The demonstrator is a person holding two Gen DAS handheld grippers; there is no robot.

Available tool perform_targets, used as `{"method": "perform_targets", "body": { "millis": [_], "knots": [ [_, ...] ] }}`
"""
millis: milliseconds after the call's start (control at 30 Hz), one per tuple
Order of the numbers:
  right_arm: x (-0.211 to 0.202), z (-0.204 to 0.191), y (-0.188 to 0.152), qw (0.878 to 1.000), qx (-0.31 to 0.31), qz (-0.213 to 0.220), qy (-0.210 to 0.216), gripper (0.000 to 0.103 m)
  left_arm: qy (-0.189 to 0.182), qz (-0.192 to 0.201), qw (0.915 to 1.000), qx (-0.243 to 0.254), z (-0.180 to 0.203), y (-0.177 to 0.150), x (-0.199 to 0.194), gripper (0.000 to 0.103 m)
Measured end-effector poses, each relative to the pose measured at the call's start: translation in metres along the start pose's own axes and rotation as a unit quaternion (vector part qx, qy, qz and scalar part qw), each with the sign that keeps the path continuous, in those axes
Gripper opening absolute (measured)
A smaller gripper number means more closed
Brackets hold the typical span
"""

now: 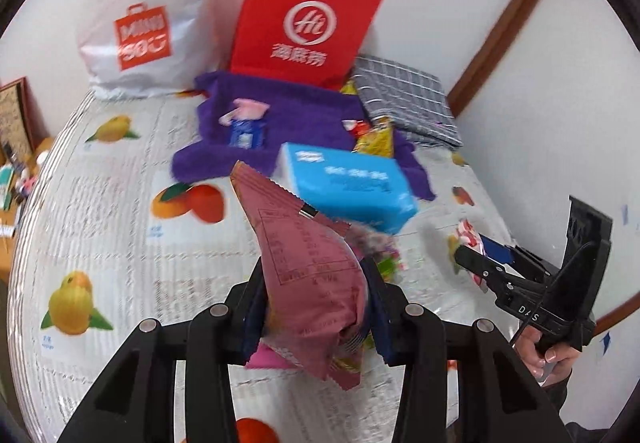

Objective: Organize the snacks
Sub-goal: 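Lift the pink bag with the left tool while the right tool lifts the strawberry packet toward the towel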

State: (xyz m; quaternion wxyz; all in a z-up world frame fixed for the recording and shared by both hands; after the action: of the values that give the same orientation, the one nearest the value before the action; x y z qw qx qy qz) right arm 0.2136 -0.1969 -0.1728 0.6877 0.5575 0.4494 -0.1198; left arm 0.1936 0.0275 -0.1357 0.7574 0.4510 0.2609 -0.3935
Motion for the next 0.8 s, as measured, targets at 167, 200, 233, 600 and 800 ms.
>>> {"method": "perform_targets", "body": {
  "millis": [167, 200, 233, 600, 800],
  "knots": [
    [-0.016, -0.011, 0.033, 1.000, -0.019, 0.018, 0.003, 0.051, -0.013, 0.002, 0.9998, 0.012, 0.025, 0.012, 0.003, 0.041],
    [-0.018, -0.013, 0.038, 1.000, -0.022, 0.020, 0.003, 0.051, -0.015, 0.003, 0.9998, 0.013, 0.029, 0.014, 0.004, 0.041],
    [-0.020, -0.013, 0.045, 0.999, -0.025, 0.022, 0.003, 0.051, -0.018, 0.004, 0.9997, 0.015, 0.032, 0.017, 0.004, 0.041],
    [-0.024, -0.001, 0.104, 0.999, -0.021, 0.044, 0.007, 0.051, -0.030, 0.013, 0.9993, 0.019, 0.062, 0.062, 0.013, 0.041],
    [-0.017, 0.008, 0.125, 0.999, -0.017, 0.048, 0.008, 0.051, -0.030, 0.017, 0.9992, 0.018, 0.068, 0.082, 0.020, 0.041]
  ]
}}
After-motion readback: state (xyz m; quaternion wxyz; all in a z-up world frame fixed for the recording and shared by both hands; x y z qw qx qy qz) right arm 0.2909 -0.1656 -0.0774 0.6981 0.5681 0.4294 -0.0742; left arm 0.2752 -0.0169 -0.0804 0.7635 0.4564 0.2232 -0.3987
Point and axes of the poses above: each gripper's, at about its wrist camera, not at the fingertips, and x roughly the way its jaws point, z to its right, y to its top, the point moved 7 cm from there along x, roughly the way its jaws point, and after that the axes turned 13 degrees about -x, right-handed, at the moved point
